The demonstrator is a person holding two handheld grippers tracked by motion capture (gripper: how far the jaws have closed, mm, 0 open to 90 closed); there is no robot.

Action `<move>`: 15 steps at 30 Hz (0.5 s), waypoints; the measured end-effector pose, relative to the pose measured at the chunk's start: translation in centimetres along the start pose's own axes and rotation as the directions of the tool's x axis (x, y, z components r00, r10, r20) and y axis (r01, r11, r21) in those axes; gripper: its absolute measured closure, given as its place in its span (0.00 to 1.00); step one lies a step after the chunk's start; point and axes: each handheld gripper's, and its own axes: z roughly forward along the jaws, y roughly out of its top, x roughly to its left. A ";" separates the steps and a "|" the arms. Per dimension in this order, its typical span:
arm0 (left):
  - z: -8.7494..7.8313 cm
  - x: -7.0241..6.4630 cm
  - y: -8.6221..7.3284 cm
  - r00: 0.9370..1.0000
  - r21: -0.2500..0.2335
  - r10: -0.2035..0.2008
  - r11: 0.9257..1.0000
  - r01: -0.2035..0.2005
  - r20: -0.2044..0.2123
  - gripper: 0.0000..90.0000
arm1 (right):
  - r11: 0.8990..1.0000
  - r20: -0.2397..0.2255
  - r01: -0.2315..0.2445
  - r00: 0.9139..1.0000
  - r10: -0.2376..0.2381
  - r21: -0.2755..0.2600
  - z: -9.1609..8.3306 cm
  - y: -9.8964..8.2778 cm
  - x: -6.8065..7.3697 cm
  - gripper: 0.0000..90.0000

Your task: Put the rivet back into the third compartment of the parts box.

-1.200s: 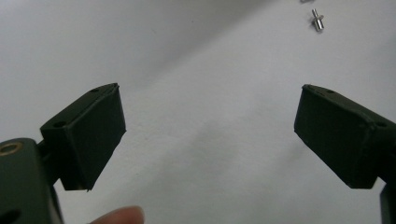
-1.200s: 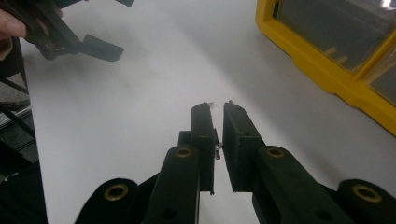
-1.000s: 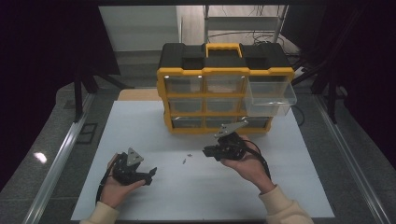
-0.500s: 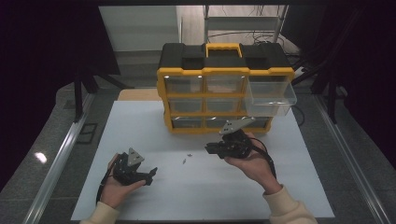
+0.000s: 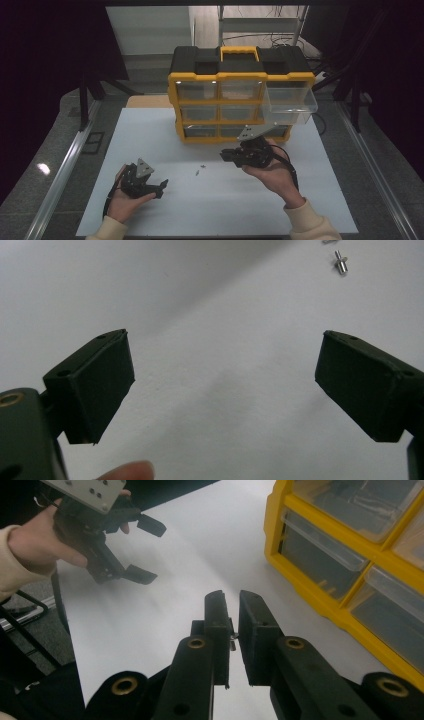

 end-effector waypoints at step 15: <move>-0.1 0.0 0.0 1.000 -0.004 0.002 1.000 -0.002 0.001 0.11 | 0.999 0.015 -0.009 1.000 0.010 -0.044 -2.1 1.0 -0.6 0.92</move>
